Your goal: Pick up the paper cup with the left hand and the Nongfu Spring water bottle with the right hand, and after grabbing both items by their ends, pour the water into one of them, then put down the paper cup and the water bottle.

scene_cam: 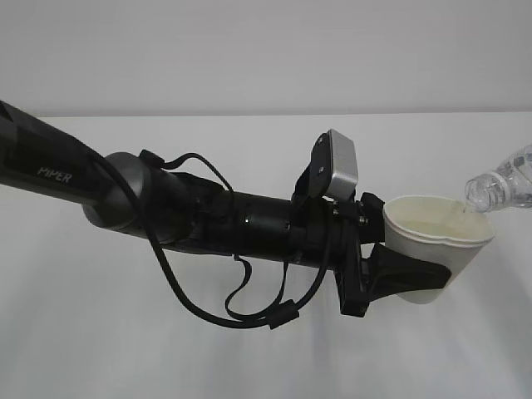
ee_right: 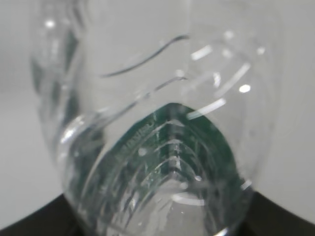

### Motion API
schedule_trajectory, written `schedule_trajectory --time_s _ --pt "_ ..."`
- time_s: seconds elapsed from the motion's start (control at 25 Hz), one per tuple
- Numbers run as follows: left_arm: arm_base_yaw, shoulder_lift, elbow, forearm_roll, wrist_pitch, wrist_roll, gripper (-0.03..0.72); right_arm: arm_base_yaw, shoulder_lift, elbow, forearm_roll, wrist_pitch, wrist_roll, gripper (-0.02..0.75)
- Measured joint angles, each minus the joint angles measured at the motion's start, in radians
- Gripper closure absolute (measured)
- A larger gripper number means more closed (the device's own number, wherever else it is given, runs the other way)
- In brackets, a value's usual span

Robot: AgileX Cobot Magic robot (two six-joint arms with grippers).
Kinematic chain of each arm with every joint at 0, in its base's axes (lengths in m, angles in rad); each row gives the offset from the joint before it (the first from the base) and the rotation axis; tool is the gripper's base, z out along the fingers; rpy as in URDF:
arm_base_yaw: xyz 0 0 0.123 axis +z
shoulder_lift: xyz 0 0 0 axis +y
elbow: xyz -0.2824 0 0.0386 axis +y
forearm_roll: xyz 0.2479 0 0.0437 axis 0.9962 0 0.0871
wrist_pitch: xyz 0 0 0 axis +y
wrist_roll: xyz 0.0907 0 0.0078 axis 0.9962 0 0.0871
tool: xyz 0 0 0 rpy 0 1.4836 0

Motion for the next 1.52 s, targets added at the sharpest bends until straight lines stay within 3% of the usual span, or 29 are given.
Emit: schedule_trajectory --time_s 1.52 --pt "0.000 0.000 0.000 0.011 0.001 0.000 0.267 0.000 0.000 0.000 0.000 0.000 -0.016 0.352"
